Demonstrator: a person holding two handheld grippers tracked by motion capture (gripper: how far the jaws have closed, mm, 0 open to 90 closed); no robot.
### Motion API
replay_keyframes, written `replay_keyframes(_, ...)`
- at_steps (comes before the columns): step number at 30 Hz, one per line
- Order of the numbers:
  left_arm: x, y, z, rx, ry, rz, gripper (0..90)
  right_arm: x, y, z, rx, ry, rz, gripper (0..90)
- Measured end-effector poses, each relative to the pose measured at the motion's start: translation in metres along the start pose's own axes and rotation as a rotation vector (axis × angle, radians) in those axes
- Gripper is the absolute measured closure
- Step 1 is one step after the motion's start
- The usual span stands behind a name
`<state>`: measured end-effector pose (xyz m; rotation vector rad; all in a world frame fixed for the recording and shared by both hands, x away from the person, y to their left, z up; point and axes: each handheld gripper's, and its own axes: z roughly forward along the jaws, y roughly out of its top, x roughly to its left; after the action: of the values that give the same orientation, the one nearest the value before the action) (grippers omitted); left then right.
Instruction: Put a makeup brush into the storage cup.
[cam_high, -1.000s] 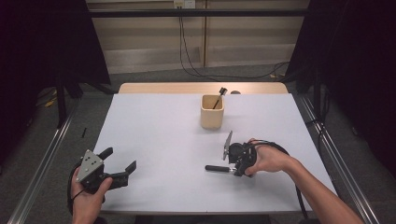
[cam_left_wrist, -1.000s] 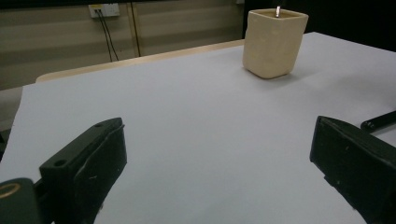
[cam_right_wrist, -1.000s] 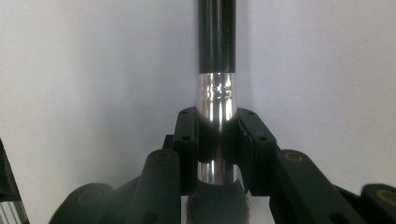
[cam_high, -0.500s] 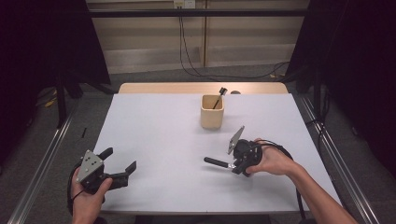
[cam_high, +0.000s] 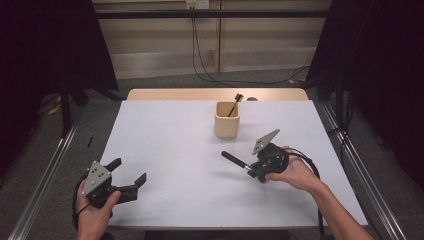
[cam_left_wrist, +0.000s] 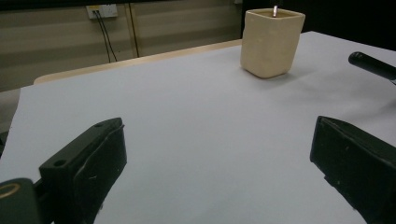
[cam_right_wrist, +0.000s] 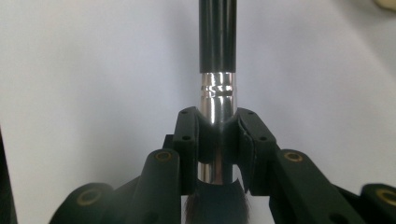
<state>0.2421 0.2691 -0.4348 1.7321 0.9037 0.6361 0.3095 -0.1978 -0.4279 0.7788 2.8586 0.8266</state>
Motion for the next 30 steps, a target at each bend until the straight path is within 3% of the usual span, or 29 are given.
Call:
replay_keyframes(9,-0.001,0.000,0.000,-0.002,-0.002,-0.004,3.7,-0.001,-0.004,-0.003,-0.127,-0.031,0.033,71.8)
replay_keyframes(19,-0.001,0.001,0.001,0.000,-0.011,-0.001,3.7,-0.003,-0.017,-0.011,-0.315,-0.116,0.130,71.7)
replay_keyframes(25,-0.004,0.002,0.003,-0.002,-0.028,0.009,3.7,-0.002,-0.022,-0.017,-0.397,-0.111,0.151,71.8)
replay_keyframes(30,-0.005,0.003,0.004,-0.010,-0.032,-0.008,3.6,0.007,-0.020,-0.017,-0.413,-0.091,0.141,71.7)
